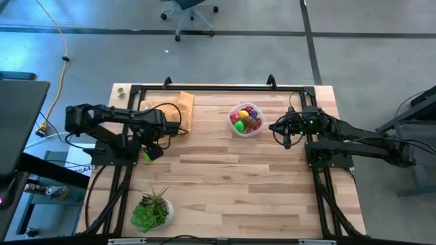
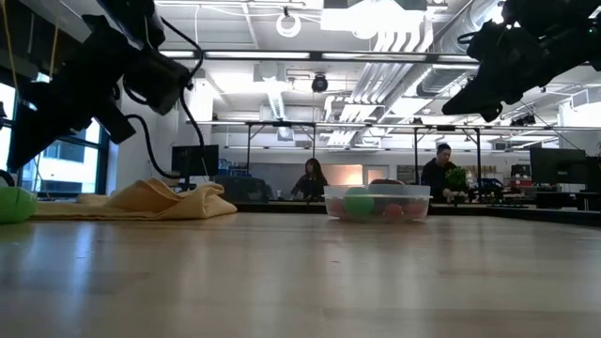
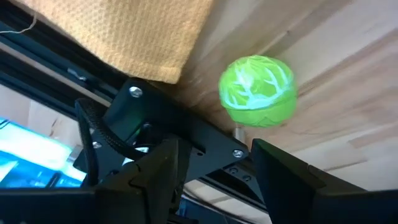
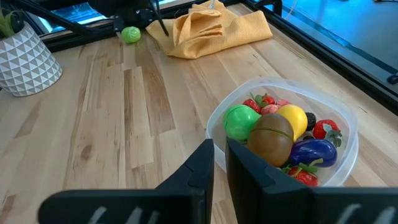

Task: Pick and placing Produce into tupperware
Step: Put the green cabbage into the transparent container

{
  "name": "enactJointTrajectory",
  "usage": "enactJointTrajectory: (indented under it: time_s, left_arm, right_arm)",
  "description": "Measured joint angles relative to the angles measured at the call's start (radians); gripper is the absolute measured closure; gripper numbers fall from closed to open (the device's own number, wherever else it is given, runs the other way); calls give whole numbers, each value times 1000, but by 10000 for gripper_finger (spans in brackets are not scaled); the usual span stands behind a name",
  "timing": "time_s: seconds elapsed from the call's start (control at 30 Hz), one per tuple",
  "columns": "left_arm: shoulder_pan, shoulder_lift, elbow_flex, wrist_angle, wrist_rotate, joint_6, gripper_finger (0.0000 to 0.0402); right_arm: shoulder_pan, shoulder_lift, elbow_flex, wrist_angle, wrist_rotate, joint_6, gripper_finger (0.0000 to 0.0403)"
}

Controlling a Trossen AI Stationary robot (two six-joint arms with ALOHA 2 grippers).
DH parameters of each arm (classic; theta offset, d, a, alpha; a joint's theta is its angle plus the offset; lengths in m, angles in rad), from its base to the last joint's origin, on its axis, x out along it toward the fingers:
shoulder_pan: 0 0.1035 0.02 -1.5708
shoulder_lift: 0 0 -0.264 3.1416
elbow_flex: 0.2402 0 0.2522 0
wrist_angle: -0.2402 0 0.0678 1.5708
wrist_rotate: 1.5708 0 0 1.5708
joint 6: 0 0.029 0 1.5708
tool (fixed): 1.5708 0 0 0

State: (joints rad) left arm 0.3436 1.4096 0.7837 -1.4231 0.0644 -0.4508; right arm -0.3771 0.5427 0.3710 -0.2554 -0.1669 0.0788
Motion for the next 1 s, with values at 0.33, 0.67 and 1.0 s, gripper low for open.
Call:
enactJointTrajectory:
  time_s: [0.33,0.67,1.0]
  left_arm:
    - [1,93,0,0,-9,-37,209]
    - [3,106,0,52,-55,-108,209]
    - [3,107,0,19,-65,-132,242]
  right_arm:
    - [0,0,0,0,0,0,373]
    - [0,0,0,-4,0,0,373]
    - [0,0,0,-6,0,0,373]
